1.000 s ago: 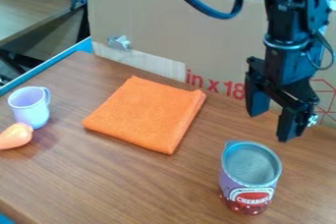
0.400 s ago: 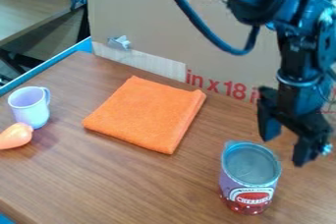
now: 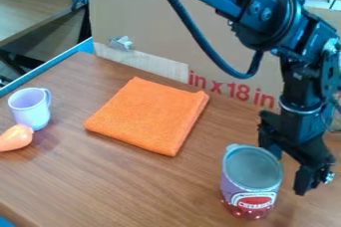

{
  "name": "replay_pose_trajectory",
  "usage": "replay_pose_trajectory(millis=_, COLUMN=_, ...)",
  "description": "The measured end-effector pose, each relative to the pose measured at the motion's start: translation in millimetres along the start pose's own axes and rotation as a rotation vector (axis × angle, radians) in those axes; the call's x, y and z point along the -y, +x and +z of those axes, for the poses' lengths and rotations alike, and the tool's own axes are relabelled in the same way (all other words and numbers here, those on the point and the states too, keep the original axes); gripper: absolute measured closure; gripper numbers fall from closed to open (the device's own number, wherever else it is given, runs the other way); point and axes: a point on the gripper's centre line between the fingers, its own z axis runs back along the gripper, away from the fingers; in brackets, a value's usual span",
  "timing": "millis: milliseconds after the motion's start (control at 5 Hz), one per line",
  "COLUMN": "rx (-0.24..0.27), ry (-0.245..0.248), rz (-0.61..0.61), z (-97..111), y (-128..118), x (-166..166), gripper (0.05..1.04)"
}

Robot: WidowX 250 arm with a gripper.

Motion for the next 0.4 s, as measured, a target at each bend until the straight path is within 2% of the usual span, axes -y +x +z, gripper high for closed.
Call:
replay_pose_trajectory(millis=200, rx=-0.128, ry=-0.013, rz=-0.021, z=-5, y=-27, x=1, gripper=0.083)
replay_pose_trajectory(millis=400, rx=-0.275, ry=0.015, rz=-0.02, z=12, y=-73, x=-1, gripper=0.083)
